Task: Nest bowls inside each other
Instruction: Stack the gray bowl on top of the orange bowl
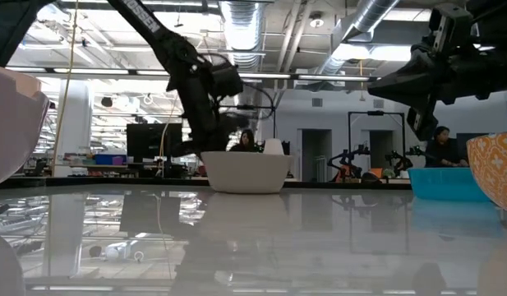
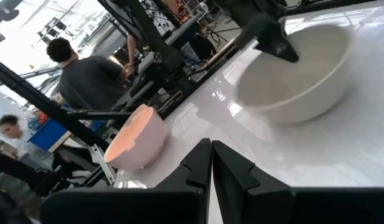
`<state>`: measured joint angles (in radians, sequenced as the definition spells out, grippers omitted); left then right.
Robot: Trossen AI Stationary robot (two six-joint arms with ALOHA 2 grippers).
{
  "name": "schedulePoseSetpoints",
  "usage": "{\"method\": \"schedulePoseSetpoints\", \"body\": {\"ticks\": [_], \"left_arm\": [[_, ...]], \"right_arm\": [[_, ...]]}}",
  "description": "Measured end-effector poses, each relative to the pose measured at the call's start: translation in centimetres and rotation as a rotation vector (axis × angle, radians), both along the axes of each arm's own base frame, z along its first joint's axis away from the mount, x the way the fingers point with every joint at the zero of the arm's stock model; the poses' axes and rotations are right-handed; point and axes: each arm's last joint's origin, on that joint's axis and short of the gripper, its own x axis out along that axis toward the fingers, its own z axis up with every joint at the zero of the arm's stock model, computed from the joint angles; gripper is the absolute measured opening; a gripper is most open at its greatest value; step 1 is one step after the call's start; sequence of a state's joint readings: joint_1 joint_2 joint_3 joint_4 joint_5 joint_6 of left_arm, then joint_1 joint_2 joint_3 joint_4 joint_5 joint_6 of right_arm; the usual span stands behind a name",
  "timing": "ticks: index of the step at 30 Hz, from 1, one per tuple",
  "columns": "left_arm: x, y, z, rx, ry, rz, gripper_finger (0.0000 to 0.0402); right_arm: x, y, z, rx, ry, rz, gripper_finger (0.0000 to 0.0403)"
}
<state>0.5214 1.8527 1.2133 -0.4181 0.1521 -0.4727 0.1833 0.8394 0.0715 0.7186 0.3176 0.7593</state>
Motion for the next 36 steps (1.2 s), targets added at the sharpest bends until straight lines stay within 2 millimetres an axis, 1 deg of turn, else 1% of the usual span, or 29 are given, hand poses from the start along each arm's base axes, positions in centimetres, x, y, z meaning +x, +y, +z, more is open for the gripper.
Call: {"method": "schedulePoseSetpoints", "body": {"ticks": [2, 5, 7, 9, 12, 14, 17, 20, 24, 26, 28, 32, 36], "left_arm": [[-0.1, -0.5, 1.4, 0.024, -0.035, -0.008, 0.0009], [-0.3, -1.5, 4.3, 0.07, -0.118, -0.022, 0.0003], [-0.7, -2.6, 6.6, 0.094, -0.18, -0.052, 0.0002], [-1.4, -4.1, 8.9, 0.103, -0.238, -0.125, 0.0002], [-3.1, -7.3, 12.2, 0.097, -0.298, -0.269, 0.0001], [-4.7, -9.9, 13.8, 0.082, -0.287, -0.341, 0.0001], [-7.4, -13.8, 15.7, 0.069, -0.243, -0.396, 0.0], [-10.0, -17.5, 16.8, 0.044, -0.211, -0.399, 0.0], [-13.4, -22.1, 16.9, -0.01, -0.214, -0.382, 0.0], [-14.9, -24.0, 16.5, -0.028, -0.226, -0.374, 0.0], [-16.3, -25.7, 15.6, -0.029, -0.217, -0.381, 0.0], [-18.4, -27.8, 12.9, -0.011, -0.176, -0.383, 0.0], [-19.5, -28.8, 10.4, 0.0, -0.117, -0.404, 0.0]], "right_arm": [[0.0, 0.0, -0.1, -0.005, 0.009, 0.0, 0.0049], [0.0, 0.0, -0.2, -0.009, 0.022, 0.0, 0.0049], [0.0, 0.0, -0.3, -0.013, 0.036, 0.0, 0.0049], [0.0, 0.0, -0.5, -0.016, 0.048, 0.001, 0.0049], [0.0, 0.0, -0.5, -0.018, 0.058, 0.003, 0.0049], [0.0, 0.0, -0.5, -0.018, 0.056, 0.005, 0.0049], [0.0, 0.1, -0.5, -0.016, 0.053, 0.031, 0.0049], [0.0, 0.3, -0.5, -0.011, 0.05, 0.099, 0.0049], [0.0, 0.4, -0.2, -0.003, 0.023, 0.137, 0.0049], [0.0, 0.5, 0.1, 0.013, -0.015, 0.142, 0.0049], [0.0, 0.7, 0.6, 0.021, -0.057, 0.153, 0.0049], [0.4, 1.4, 2.0, 0.036, -0.097, 0.152, 0.0049], [1.1, 2.1, 4.1, 0.014, -0.12, 0.123, 0.0049]]}}
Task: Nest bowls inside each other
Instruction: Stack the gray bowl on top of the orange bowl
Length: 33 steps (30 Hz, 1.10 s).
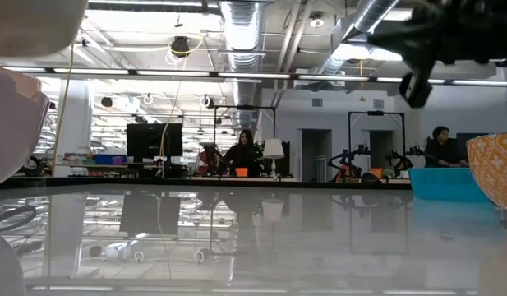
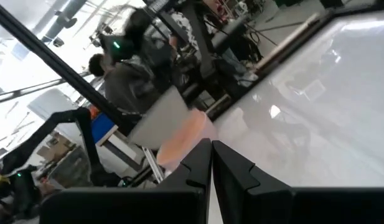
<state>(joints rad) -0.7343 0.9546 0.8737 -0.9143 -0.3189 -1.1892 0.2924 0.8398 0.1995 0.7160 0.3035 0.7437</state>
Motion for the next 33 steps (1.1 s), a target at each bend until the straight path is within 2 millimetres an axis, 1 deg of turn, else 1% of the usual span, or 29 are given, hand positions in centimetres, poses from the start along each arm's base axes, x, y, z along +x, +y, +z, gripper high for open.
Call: {"method": "schedulePoseSetpoints", "body": {"ticks": [2, 5, 9, 12, 17, 20, 25, 28, 33], "left_arm": [[-0.5, -0.3, -1.1, 0.004, 0.035, -0.005, 0.0], [-1.0, -0.7, -1.8, -0.007, 0.055, -0.013, 0.0], [-1.4, -1.1, -1.9, -0.003, 0.052, -0.043, 0.0], [-1.6, -1.1, -1.9, 0.006, 0.06, -0.043, 0.0], [-1.7, -1.0, -2.1, 0.001, 0.082, -0.003, 0.0], [-1.7, -0.9, -2.1, -0.008, 0.089, 0.016, 0.0], [-1.6, -1.1, -2.3, -0.038, 0.107, 0.069, 0.0], [-1.4, -1.4, -2.6, -0.055, 0.137, 0.098, 0.0], [-1.1, -1.9, -3.1, -0.065, 0.187, 0.106, 0.0]], "right_arm": [[0.3, 0.4, 1.1, -0.005, -0.01, 0.005, 0.0049], [0.6, 0.9, 2.5, -0.014, -0.004, 0.005, 0.0049], [0.9, 1.4, 3.8, -0.077, 0.025, -0.012, 0.0049], [1.0, 1.5, 4.1, -0.103, 0.032, -0.023, 0.0049], [1.3, 1.6, 3.6, -0.114, 0.061, -0.019, 0.0049], [1.8, 1.8, 3.0, -0.127, 0.093, -0.005, 0.0049], [2.7, 2.4, 1.7, -0.149, 0.156, 0.085, 0.0049], [3.1, 2.8, 1.0, -0.13, 0.192, 0.148, 0.0049], [3.6, 3.2, 0.1, -0.128, 0.228, 0.232, 0.0049]]}}
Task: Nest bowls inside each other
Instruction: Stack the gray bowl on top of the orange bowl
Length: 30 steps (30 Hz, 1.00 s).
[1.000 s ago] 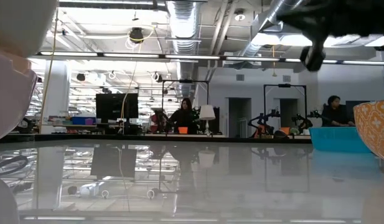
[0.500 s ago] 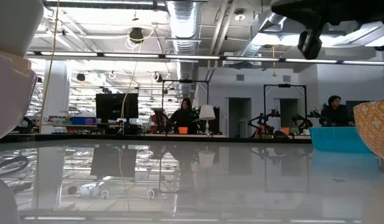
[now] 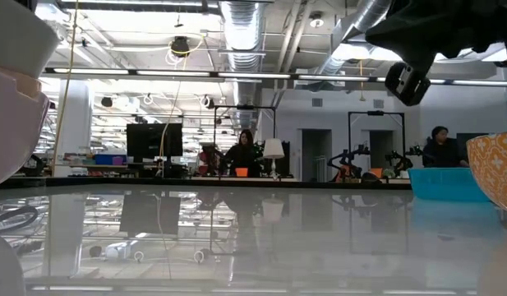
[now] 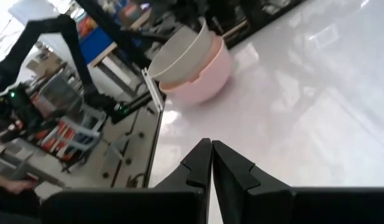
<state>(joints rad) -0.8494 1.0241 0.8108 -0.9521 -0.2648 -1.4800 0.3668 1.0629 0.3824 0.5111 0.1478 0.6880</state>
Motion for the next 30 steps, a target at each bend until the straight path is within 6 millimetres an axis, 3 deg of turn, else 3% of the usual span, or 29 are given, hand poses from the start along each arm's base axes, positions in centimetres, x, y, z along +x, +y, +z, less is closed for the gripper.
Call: {"method": "schedulePoseSetpoints", "body": {"ticks": [16, 30], "left_arm": [[-0.1, 0.1, -0.3, -0.007, 0.05, 0.082, 0.0], [0.5, -0.7, -1.6, 0.064, 0.123, 0.021, 0.0]], "right_arm": [[-0.5, 1.4, 0.0, -0.002, 0.0, 0.133, 0.0049], [-1.1, 2.7, 0.0, -0.002, -0.002, 0.199, 0.0049]]}}
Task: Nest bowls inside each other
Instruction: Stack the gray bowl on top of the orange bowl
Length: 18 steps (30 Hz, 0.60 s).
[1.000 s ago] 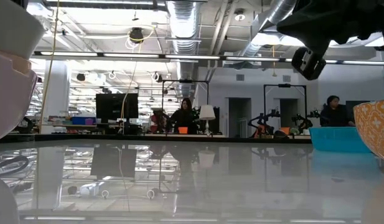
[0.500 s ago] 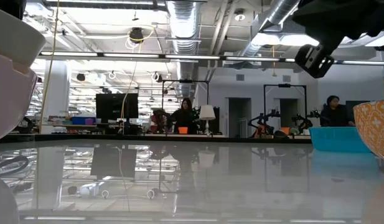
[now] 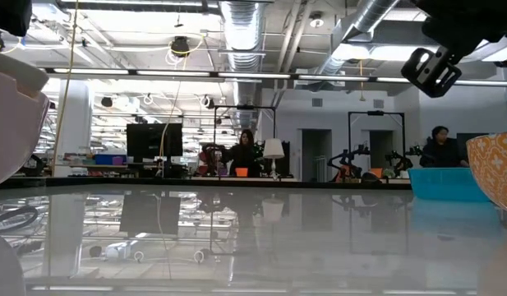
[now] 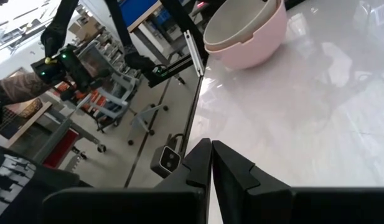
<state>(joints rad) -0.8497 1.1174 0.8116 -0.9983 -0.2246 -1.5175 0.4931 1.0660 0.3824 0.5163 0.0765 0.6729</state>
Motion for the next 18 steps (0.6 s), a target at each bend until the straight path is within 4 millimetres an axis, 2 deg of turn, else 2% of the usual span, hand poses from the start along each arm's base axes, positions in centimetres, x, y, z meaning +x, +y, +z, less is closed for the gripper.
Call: {"method": "schedulePoseSetpoints", "body": {"ticks": [10, 18], "left_arm": [[0.07, -0.05, -0.06, 0.011, -0.004, -0.015, 0.0003], [0.01, -0.15, -0.09, -0.015, 0.025, -0.035, 0.005]], "right_arm": [[0.05, -0.09, 0.0, 0.0, 0.0, -0.006, 0.0049], [0.07, -0.15, 0.0, -0.007, -0.003, -0.029, 0.0049]]}}
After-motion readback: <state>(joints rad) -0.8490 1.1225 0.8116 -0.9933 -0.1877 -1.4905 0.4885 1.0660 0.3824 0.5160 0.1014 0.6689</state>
